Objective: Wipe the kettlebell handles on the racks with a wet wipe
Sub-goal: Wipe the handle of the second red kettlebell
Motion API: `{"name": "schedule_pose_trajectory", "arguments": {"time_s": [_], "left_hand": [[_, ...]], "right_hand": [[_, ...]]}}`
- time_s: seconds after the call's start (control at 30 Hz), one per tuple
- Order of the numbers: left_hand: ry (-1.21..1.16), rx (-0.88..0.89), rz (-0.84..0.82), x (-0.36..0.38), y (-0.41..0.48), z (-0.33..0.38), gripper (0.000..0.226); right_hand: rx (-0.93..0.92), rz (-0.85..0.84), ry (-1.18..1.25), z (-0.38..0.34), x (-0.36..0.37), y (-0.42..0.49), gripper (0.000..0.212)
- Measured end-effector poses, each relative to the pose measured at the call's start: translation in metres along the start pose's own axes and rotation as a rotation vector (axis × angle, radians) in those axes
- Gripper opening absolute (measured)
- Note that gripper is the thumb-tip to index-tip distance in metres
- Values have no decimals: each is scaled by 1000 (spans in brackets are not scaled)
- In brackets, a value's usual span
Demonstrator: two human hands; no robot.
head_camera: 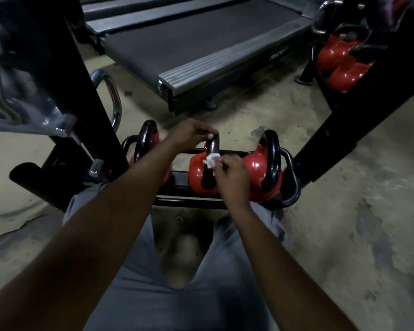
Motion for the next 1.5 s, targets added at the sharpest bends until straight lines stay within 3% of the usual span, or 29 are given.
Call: {"name": "schedule_pose_trajectory", "arguments": {"time_s": [0.13,0.2,0.3,0.43,0.5,0.63,0.77,0.87,0.97,1.07,1.13,1.23,1.3,1.4,1.5], "left_hand": [[-11,35,248,20,-51,12,22],[41,29,314,37,-77,11,22],[188,37,316,62,-108,7,36],[568,147,315,94,-127,8,58],[672,177,327,103,-129,3,63],[731,227,321,107,-127,-7,66],[730,229,366,107,-127,-6,73],[692,254,378,106,-130,-6,71],[650,251,421,101,-128,-7,63],[554,215,477,99,-120,-7,51],[490,200,503,95,-110,-7,45],[500,170,478,88,-101,-7,47],[527,172,409,84,-100,-7,50],[546,213,298,72,-94,-4,52],[486,201,252,59,-87,3,47]], "right_hand": [[361,-107,519,11,-2,18,5],[439,-148,670,12,-4,35,11],[333,-189,576,14,-11,30,21],[266,-226,471,12,-15,58,13],[189,-307,333,10,-15,79,13],[-229,-557,-326,-5,-18,86,20],[-236,-708,-564,-41,-4,116,17],[-352,-758,-830,-57,14,116,22],[-281,-680,-747,-43,4,112,22],[-9,-394,-297,-9,-15,99,4],[157,-332,-80,4,-14,93,13],[293,-313,0,11,-4,113,25],[286,-307,-52,8,-1,115,23],[80,-298,-213,6,-2,106,15],[70,-373,-181,3,-6,122,16]]}}
Point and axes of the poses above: each hand's wrist, its own y-axis towards the middle knuckle, its own x-axis out of the palm, z = x × y, the point moved 1 cm from there along y, towards the middle knuckle, and after that the axes turned 3 degrees about -z, right-handed, at the moved point
